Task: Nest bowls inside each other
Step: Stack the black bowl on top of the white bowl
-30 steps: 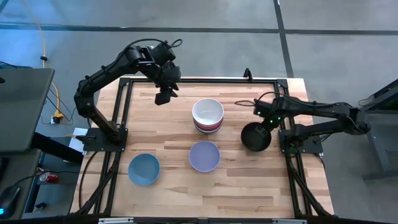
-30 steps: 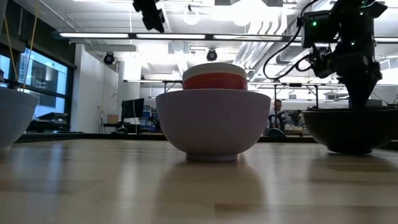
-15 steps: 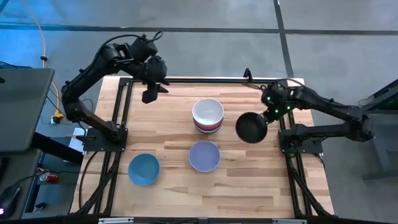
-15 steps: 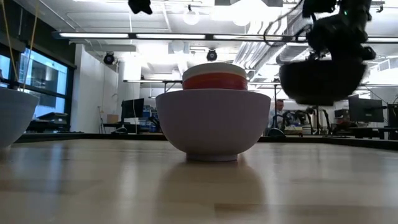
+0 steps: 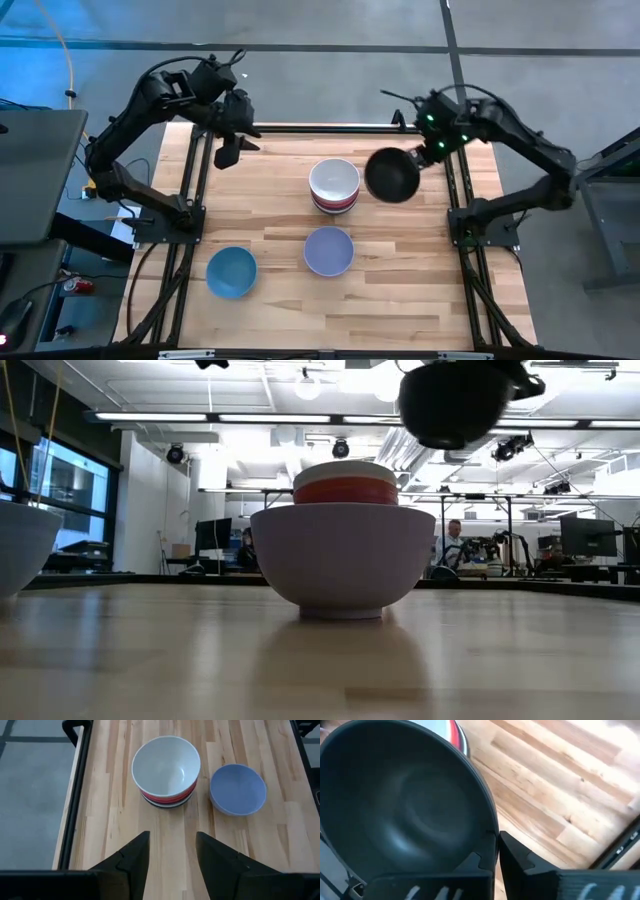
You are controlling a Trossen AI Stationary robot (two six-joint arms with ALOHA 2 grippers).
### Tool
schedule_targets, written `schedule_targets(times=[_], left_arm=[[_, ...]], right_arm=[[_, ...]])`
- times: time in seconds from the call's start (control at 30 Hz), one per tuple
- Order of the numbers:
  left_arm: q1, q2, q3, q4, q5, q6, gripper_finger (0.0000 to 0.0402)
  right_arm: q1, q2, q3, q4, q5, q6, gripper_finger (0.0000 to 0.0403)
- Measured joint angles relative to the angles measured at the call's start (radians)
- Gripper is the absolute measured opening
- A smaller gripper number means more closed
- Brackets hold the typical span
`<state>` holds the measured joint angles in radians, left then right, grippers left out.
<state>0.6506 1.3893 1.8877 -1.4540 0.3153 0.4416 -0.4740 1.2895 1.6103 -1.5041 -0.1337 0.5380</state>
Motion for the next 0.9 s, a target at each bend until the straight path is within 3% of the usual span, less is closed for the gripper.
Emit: schedule_targets(times=[0.2,0.6,0.73,0.9], left_arm=[[0.0,-0.025,0.0,-0.034,-0.001,0.0,0.0149],[0.031,-0.104,0.0,-0.073,-0.004,0.048,0.0149],[0.052,-0.142,-0.027,-0.068,-0.003,0.068,0.0149],[0.077,-0.215,-0.15,-0.03,-0.004,0.094,0.0149]], right_arm=[[-0.019,0.228,0.233,-0.051,-0.042,-0.056,0.0],[-0.026,0.625,0.576,-0.066,-0.132,-0.177,0.0],[-0.026,0.693,0.63,-0.066,-0.147,-0.184,0.0],[-0.026,0.725,0.604,-0.067,-0.158,-0.192,0.0]])
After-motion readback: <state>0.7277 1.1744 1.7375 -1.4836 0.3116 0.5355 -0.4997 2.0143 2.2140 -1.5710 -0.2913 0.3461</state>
